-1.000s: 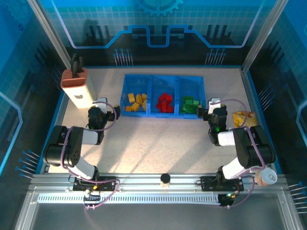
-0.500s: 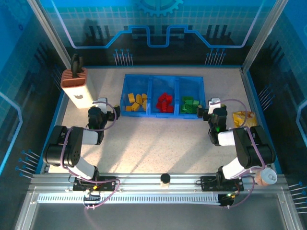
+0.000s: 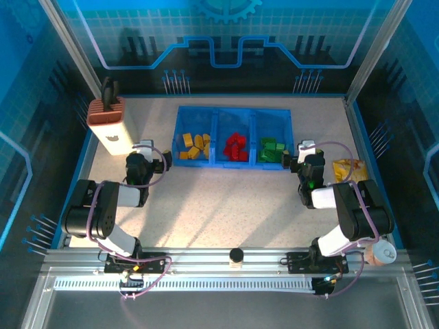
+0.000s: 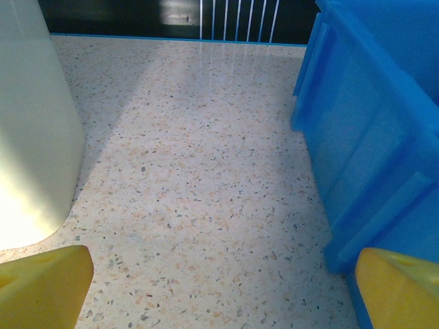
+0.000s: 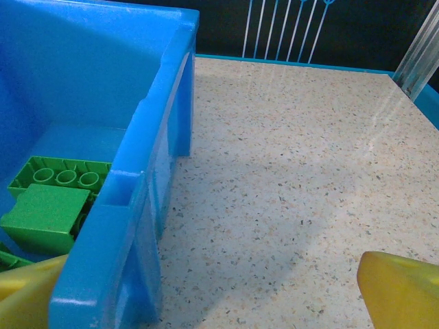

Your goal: Sort the legos into containers by color

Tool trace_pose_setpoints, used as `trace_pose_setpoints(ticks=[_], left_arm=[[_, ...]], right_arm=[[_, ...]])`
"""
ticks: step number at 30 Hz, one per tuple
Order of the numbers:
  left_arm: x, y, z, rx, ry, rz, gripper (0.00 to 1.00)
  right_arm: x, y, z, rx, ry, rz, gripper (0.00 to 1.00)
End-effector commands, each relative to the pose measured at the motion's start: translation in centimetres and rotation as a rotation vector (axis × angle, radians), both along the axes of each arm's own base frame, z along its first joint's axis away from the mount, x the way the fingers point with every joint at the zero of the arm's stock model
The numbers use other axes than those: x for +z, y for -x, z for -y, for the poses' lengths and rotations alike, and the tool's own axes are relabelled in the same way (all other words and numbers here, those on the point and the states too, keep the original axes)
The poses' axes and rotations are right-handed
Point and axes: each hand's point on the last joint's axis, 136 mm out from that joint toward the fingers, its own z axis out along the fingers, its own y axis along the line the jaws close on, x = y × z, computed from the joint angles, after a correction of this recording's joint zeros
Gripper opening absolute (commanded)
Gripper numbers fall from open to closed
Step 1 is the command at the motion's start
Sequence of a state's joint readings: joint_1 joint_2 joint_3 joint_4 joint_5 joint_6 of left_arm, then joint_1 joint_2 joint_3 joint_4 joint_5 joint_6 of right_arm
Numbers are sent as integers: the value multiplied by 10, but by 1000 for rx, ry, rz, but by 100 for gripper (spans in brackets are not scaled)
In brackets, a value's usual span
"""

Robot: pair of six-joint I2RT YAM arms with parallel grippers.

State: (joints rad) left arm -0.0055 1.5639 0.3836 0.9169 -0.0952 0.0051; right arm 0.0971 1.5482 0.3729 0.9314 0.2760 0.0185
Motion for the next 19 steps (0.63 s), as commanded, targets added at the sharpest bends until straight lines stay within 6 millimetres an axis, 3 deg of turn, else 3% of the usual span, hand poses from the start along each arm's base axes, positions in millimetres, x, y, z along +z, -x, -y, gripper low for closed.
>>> trace_pose_setpoints(ticks=[1, 19], left_arm=[[6, -1, 5, -27, 10, 15, 99], [6, -1, 5, -26, 9, 14, 99]], right_arm=[[5, -2, -3, 5, 2, 14, 100], [4, -2, -2, 7, -4, 11, 100]])
